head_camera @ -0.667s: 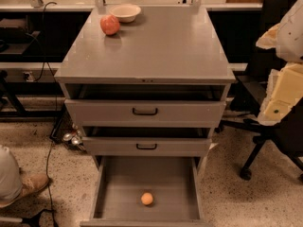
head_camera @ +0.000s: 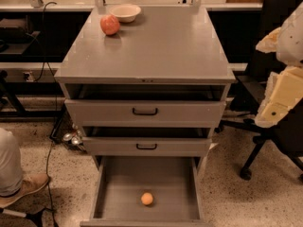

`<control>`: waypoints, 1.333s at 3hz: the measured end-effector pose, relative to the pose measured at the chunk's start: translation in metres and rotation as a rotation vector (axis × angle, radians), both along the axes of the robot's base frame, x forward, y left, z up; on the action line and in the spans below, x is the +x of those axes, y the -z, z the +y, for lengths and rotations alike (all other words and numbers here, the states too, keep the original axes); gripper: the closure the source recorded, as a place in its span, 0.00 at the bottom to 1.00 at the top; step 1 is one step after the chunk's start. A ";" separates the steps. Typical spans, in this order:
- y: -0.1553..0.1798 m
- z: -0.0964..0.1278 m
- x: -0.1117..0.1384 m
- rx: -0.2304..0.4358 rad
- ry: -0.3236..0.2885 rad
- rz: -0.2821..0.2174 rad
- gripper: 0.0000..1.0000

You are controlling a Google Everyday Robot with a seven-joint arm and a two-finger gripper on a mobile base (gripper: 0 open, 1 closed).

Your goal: Pick orange from bottom drawer and place on counter

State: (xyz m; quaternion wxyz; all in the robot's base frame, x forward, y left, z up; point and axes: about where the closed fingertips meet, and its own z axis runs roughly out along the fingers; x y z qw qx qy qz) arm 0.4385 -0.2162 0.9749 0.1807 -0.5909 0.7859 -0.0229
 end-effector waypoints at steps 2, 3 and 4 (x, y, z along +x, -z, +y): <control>0.143 0.062 -0.019 0.429 0.026 0.128 0.00; 0.232 0.122 -0.034 0.583 0.022 0.217 0.00; 0.226 0.121 -0.033 0.578 0.018 0.213 0.00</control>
Offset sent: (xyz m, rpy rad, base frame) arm -0.0332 0.1081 -0.2540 0.7150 0.2461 -0.0399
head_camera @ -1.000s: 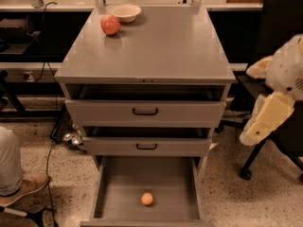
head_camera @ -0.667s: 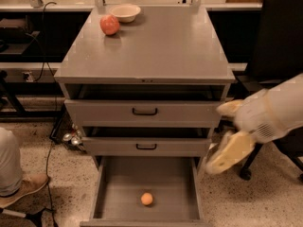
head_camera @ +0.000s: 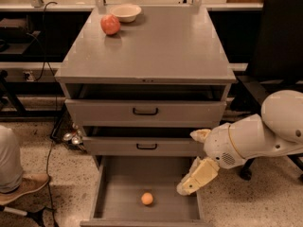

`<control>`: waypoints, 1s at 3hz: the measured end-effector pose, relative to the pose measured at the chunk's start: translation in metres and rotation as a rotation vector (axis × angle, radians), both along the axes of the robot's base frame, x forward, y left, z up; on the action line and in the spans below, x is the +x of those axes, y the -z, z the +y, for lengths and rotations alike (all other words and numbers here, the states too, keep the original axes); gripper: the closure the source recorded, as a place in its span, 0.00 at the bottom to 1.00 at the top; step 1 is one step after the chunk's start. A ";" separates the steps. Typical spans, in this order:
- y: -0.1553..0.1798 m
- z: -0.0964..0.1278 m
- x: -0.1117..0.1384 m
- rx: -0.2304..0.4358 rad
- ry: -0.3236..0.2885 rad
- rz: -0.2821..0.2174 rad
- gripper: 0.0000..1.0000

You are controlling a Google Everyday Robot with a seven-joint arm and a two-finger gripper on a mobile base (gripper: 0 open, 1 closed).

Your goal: Pick orange from bottom drawer and place on counter

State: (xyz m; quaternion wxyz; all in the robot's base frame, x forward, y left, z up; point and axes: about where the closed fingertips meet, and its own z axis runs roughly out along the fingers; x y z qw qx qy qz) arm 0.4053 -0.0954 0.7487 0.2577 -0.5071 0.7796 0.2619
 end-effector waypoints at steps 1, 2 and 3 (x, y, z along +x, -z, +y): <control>0.013 0.001 0.005 0.027 0.010 -0.014 0.00; 0.050 0.013 0.021 0.058 -0.004 -0.042 0.00; 0.109 0.028 0.044 0.110 0.008 -0.050 0.00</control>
Offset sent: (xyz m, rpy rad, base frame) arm 0.0553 0.0264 -0.1083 0.1071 -0.1015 -0.0118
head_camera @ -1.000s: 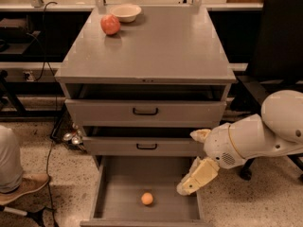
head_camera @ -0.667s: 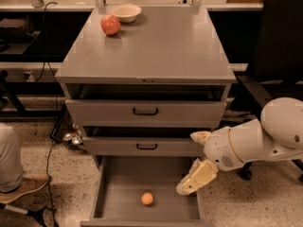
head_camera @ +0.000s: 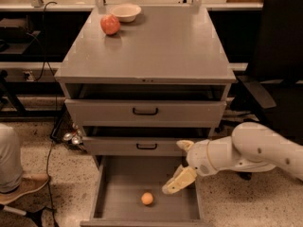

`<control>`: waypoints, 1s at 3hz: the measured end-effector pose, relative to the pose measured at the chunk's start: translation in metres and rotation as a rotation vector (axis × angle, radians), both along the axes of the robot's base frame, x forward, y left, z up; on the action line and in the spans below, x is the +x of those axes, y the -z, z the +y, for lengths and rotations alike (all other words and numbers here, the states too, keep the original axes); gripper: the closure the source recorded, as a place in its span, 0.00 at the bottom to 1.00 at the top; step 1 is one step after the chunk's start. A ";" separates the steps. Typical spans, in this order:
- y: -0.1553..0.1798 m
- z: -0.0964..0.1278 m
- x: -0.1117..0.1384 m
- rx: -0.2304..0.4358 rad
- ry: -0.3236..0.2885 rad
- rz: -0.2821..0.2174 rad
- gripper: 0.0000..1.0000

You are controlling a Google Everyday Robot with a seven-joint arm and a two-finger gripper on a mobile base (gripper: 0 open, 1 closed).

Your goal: Pick orange from bottom drawer and place on counter

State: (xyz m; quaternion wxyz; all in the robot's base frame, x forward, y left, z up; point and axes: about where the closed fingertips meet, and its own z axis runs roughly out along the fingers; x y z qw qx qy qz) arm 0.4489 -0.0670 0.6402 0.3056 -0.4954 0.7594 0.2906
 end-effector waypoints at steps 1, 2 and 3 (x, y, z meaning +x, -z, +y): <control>0.075 0.010 0.014 0.029 0.013 0.038 0.00; 0.161 0.014 0.016 0.027 0.042 0.113 0.00; 0.163 0.014 0.016 0.025 0.043 0.111 0.00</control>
Offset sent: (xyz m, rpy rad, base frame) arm 0.0277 0.0038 -0.2570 -0.0164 0.1745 -0.1047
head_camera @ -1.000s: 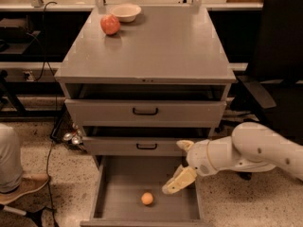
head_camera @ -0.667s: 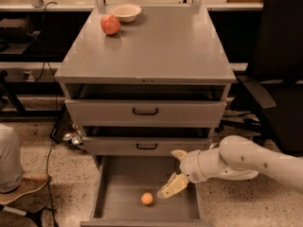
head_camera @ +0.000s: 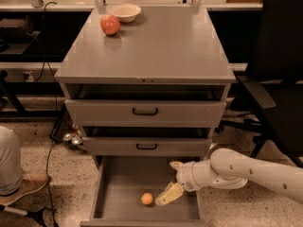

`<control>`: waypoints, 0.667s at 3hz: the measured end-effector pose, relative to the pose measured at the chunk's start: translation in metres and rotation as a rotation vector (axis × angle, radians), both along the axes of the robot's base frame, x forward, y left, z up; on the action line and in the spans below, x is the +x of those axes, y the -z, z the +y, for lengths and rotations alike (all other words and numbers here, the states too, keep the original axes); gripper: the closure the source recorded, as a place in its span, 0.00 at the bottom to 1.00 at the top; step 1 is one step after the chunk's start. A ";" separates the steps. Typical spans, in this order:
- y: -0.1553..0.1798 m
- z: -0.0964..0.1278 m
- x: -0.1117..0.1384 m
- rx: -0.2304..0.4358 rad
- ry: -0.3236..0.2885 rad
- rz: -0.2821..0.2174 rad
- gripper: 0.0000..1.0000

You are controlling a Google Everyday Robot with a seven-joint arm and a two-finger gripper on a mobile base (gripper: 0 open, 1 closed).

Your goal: Pick orange from bottom drawer and place on counter

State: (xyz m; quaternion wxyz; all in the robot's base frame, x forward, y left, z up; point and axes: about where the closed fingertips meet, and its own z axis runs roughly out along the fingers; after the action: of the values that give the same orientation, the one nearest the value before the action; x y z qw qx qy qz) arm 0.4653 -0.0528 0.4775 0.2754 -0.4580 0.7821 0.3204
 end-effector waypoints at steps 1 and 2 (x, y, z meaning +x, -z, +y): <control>0.038 -0.003 0.017 -0.058 0.023 -0.049 0.00; 0.092 0.002 0.041 -0.065 -0.001 -0.087 0.00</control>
Offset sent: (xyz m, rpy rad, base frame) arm 0.0983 0.0068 -0.1747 -0.0237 -0.1352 0.0041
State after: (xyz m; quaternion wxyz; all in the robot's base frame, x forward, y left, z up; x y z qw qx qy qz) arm 0.5063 -0.0511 0.3858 0.2942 -0.4807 0.7790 0.2749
